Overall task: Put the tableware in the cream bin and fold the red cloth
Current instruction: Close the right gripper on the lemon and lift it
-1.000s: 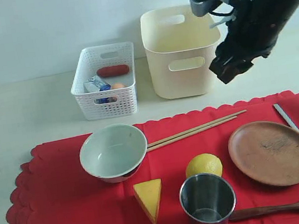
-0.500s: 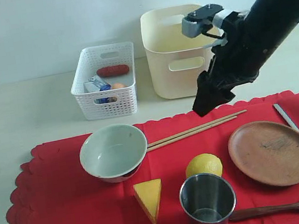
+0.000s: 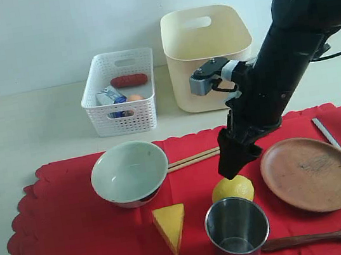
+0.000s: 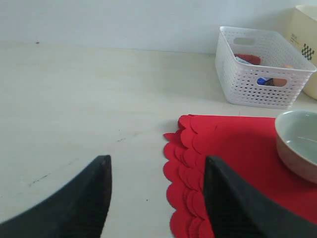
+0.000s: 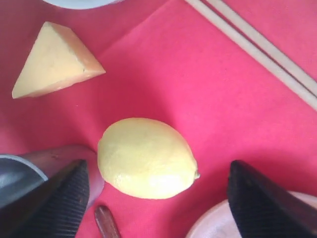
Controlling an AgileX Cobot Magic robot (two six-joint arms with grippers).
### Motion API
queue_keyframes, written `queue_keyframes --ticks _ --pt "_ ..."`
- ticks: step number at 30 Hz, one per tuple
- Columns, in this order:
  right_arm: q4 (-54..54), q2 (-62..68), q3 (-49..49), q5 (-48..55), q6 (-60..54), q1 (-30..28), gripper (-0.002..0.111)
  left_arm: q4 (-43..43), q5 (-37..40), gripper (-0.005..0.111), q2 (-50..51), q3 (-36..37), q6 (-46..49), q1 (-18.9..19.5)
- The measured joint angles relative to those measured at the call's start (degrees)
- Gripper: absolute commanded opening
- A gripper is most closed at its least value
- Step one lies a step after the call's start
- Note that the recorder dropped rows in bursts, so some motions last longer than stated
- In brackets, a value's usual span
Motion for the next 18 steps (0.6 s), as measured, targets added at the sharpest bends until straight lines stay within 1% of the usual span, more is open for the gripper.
queue_keyframes --ticks 6,18 --pt "-1.2 2.0 0.1 0.0 1.8 1.3 0.074 0.0 0.0 0.054 0.0 0.0 0.0 0.0" --pt "-1.9 4.5 0.1 -0.7 4.3 1.3 0.073 0.0 0.0 0.054 0.0 0.0 0.0 0.0"
